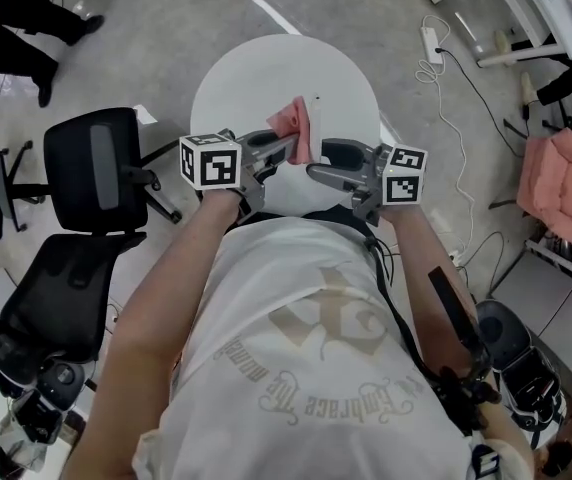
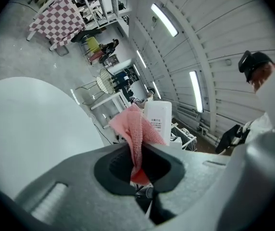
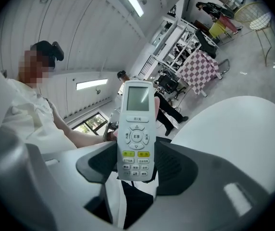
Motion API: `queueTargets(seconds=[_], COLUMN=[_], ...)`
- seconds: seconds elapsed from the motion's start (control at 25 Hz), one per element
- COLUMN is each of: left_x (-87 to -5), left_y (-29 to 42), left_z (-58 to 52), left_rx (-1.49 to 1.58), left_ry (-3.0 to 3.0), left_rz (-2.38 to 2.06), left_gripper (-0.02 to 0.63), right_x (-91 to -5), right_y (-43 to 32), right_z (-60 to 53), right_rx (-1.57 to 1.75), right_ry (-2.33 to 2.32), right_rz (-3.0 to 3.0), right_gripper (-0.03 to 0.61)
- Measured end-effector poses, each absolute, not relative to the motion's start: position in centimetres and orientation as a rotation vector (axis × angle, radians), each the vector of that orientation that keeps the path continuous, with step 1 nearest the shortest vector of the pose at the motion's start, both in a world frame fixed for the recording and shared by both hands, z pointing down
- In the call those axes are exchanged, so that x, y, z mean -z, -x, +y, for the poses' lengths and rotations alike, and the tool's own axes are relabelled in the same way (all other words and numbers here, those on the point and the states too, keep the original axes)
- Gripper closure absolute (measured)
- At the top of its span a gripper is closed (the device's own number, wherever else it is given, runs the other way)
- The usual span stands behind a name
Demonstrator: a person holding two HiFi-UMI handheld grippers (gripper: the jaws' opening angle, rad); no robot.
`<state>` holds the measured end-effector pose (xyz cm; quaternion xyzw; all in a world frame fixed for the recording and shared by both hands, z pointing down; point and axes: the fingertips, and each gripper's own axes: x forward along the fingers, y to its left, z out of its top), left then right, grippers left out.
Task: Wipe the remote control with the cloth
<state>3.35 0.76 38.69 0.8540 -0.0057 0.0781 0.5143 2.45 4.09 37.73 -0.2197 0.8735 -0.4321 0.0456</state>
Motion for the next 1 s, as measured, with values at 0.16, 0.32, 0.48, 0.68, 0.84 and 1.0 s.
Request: queueTargets(seconds=[0.16,0.32,0.48,0.68,0.84,1.0], left_x=[-39.7,-41.1,-43.3,-45.9,-46.9,-48.0], left_y=[-3.3,-3.1,-2.4,-1.9,-1.2,0.4], left_z=[1.2,2.0,3.4,4.2,4.0,3.3], left_rx=[-0.204,-0.238,-0.298,-0.353,-0.366,-0.362], left_ry=[-2.021,-1.978,-1.940,-1.896,-1.877,-1.856], left_rz=[-0.027,-0.053,-0.093,-0.157,-0.225,-0.304], left_gripper=[0.595,0.595,0.595,0.595,0.594,0.595], right_x=[-37.5,-38.1,-39.0,-41.1,-44.1,-47.8], right_y=[-3.0,-3.4,-3.4,-4.0,-4.7,-5.2], right_z=[3.2,2.4,1.6,-0.1,-1.2,-2.3], right_rx=[1.321,1.355,1.393,1.455,1.535,1.639], right_ry=[0.667,0.656,0.630,0.646,0.713,0.812], right_rz=[2.602,2.563,2.527,2.536,2.584,2.644], right_gripper=[0.330,0.330,0.330,0.330,0.330,0.330])
